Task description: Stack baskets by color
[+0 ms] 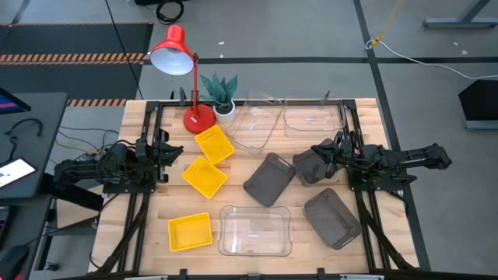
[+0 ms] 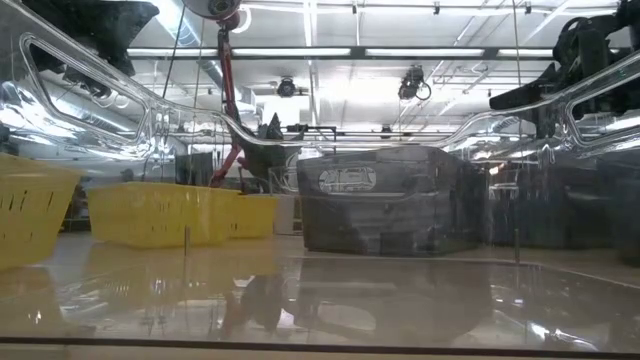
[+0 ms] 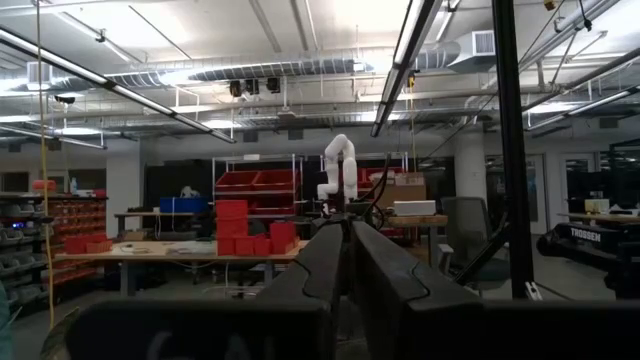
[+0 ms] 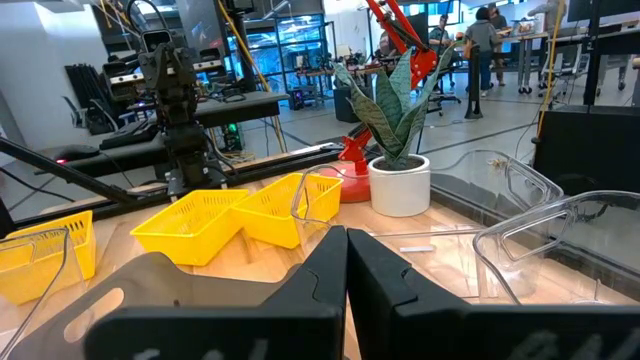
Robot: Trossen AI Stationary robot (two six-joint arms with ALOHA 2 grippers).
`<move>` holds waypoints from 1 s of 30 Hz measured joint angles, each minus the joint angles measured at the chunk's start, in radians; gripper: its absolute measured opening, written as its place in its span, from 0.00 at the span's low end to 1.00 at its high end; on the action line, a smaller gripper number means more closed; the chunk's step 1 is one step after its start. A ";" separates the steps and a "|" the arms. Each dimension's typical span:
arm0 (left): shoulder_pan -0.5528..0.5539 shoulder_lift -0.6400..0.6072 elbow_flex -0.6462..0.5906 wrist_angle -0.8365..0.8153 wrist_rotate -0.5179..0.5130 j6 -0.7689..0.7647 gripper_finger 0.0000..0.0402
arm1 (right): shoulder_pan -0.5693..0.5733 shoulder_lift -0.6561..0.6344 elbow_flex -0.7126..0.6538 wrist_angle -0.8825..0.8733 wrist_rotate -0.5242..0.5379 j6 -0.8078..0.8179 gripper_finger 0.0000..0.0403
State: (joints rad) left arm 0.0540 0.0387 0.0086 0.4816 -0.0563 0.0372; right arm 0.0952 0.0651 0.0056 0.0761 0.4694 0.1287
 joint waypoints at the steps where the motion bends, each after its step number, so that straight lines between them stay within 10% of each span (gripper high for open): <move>1: 0.000 0.000 0.000 0.000 0.000 0.000 0.09 | 0.000 0.000 0.000 0.000 0.000 0.000 0.03; 19: 0.000 0.000 0.000 0.000 0.000 0.000 0.08 | -0.001 0.000 0.000 0.020 0.017 -0.042 0.03; 30: 0.000 0.000 0.000 0.104 0.000 -0.005 0.09 | -0.001 0.000 0.000 0.485 0.013 -0.256 0.03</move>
State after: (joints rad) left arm 0.0536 0.0384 0.0086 0.5859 -0.0559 0.0324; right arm 0.0940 0.0646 0.0055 0.5614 0.4822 -0.1276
